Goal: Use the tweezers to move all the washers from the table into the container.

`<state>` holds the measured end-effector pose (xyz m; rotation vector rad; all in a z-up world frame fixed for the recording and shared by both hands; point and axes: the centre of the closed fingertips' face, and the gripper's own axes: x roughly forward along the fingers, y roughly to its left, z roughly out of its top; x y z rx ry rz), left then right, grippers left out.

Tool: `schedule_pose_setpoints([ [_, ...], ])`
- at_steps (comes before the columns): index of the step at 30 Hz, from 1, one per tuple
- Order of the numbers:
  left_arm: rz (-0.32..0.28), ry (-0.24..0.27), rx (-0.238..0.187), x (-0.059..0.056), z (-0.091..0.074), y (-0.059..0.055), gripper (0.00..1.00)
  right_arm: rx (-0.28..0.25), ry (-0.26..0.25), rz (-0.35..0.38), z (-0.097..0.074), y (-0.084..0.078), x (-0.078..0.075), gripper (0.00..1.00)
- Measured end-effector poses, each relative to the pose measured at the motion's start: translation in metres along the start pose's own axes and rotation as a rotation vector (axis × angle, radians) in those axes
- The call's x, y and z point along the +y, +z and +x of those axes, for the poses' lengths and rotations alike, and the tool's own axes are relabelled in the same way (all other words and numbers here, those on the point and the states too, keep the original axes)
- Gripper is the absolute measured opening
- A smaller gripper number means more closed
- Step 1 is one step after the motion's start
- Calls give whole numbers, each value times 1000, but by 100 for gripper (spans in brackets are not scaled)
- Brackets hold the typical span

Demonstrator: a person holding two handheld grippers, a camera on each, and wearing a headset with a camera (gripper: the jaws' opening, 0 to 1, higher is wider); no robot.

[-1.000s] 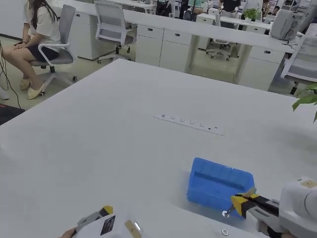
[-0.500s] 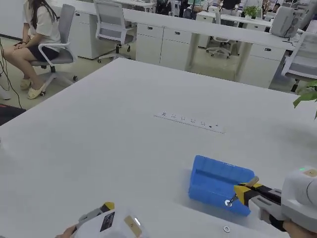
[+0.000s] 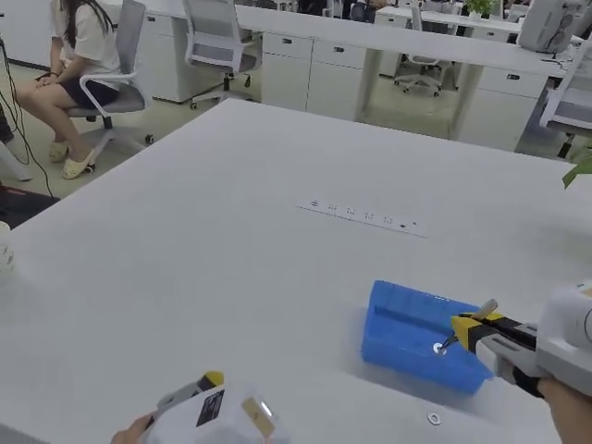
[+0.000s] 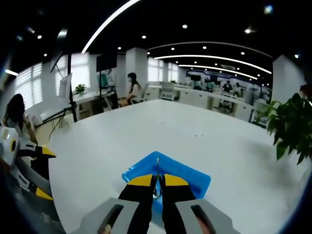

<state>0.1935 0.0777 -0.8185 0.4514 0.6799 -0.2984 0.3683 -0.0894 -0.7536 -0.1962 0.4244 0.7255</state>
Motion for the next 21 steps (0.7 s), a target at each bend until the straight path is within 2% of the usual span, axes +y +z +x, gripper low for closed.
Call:
schedule_pose_setpoints([
  [2,6,3,13,0,1,-2,74,4,0,-6,4,0,-2,2],
  [12,13,-2,26,-1,2,-5,73,22,-7,-24,16,-1,-4,2],
  [16,15,-2,30,-1,2,-5,73,37,-11,-28,23,-7,-8,2],
  [21,18,-2,36,-1,2,-6,73,56,-6,-31,27,-12,-6,2],
])
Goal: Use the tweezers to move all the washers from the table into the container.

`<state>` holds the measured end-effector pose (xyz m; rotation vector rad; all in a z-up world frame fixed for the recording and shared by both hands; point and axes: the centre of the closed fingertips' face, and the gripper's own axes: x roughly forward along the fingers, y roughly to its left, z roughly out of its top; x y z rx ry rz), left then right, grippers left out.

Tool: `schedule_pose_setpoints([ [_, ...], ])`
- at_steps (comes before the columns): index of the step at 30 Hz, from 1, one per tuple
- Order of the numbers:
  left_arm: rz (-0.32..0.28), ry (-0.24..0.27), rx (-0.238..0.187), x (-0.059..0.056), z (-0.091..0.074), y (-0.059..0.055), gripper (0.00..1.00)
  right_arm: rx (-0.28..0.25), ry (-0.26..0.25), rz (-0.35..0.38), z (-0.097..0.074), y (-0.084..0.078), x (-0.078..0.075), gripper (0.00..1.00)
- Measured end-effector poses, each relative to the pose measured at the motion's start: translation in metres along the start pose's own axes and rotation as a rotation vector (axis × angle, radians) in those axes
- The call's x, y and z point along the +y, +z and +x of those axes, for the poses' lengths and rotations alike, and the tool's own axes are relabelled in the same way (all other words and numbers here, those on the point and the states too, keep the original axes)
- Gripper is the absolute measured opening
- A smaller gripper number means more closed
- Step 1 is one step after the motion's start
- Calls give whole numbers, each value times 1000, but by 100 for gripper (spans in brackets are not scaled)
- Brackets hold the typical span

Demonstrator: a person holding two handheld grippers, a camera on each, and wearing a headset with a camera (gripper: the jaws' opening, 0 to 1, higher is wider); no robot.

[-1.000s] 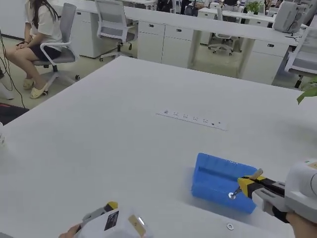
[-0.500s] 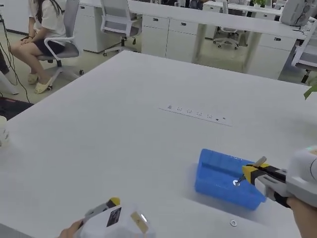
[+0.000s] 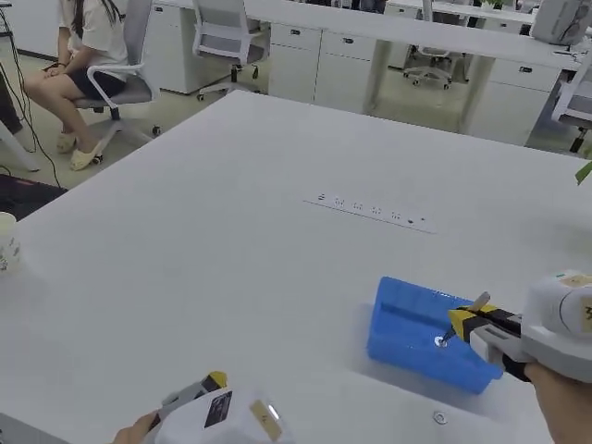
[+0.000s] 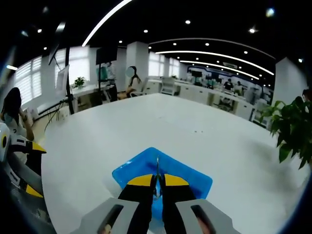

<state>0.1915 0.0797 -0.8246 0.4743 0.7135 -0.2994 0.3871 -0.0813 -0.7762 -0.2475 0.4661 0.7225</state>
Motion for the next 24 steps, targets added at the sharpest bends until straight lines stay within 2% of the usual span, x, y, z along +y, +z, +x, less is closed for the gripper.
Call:
schedule_pose_setpoints([
  [13,1,1,13,0,1,-2,72,51,-6,24,10,-24,-6,2],
  [24,2,5,27,1,2,-5,72,78,1,38,16,-39,0,2],
])
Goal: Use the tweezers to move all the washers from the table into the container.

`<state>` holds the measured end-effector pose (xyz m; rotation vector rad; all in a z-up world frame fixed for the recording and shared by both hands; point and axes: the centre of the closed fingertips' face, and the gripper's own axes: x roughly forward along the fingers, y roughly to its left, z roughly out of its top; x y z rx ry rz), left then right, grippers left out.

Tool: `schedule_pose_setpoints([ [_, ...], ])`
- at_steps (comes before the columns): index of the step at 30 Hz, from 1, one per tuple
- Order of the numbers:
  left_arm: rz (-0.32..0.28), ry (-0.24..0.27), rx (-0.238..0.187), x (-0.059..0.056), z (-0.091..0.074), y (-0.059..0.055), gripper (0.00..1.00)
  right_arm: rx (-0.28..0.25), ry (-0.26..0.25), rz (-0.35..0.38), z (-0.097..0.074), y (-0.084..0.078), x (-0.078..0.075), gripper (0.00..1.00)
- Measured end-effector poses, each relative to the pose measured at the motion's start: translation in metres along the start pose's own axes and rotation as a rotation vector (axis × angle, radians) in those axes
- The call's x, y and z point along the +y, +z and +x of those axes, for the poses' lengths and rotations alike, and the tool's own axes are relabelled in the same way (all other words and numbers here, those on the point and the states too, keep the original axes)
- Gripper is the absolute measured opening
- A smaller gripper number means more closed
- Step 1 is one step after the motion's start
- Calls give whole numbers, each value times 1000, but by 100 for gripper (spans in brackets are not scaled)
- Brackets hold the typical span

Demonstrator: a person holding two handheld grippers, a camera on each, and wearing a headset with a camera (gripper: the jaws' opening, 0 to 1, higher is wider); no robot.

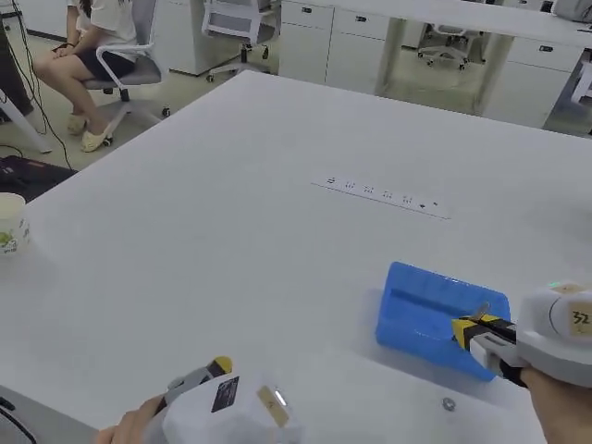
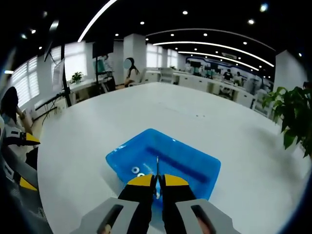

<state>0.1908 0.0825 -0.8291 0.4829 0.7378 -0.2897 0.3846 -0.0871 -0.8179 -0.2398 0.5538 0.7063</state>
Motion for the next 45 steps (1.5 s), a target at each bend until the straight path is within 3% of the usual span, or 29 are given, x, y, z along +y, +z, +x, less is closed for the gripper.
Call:
schedule_pose_setpoints([
  [29,0,-3,19,-1,1,-3,72,-10,-4,1,8,7,-4,2],
  [38,4,-8,21,-2,1,-3,72,-4,-4,25,2,4,-6,3],
  [45,-4,-10,24,-2,1,-3,72,-30,-1,27,-9,13,-3,3],
])
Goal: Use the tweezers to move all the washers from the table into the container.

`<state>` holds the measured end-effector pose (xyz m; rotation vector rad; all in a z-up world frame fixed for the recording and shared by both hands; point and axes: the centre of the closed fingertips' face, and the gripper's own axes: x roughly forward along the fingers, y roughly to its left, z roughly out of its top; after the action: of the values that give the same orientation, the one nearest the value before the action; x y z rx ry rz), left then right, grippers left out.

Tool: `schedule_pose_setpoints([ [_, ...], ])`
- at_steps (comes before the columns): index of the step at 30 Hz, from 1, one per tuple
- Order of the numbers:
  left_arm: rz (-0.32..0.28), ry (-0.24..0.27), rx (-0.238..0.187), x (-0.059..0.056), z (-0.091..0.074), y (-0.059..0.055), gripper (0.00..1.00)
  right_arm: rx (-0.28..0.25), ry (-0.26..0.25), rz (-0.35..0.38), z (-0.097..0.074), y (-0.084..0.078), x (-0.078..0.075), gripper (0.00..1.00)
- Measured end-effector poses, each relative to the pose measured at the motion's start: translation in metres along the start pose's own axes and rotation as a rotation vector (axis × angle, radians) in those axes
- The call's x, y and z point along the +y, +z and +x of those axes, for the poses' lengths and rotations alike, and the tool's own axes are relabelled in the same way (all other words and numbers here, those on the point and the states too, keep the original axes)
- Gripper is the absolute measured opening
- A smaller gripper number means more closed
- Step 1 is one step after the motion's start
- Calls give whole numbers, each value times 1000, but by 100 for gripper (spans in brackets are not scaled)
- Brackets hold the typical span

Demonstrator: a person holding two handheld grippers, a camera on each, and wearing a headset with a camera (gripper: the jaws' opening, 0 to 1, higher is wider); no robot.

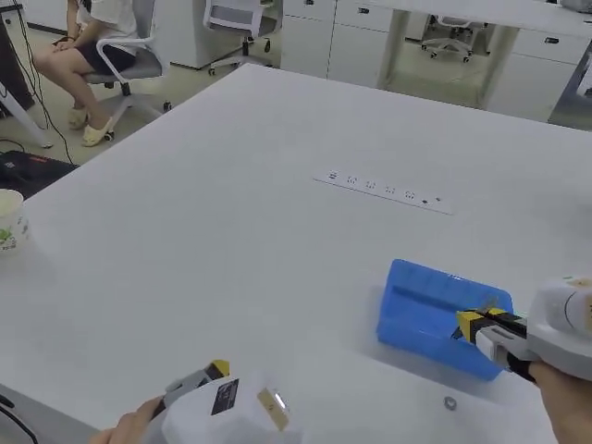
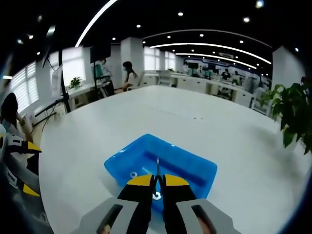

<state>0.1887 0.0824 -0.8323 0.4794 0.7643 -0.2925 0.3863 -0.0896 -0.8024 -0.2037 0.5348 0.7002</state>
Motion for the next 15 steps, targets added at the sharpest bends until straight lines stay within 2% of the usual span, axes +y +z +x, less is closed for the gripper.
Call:
schedule_pose_setpoints([
  [6,1,-1,-7,0,-1,1,72,-19,-4,-7,-13,3,-1,3],
  [12,9,-3,-7,-1,-1,1,71,-74,-13,6,-28,17,-2,3],
  [15,10,-6,-4,-1,-1,1,72,-86,-4,10,-35,23,4,3],
])
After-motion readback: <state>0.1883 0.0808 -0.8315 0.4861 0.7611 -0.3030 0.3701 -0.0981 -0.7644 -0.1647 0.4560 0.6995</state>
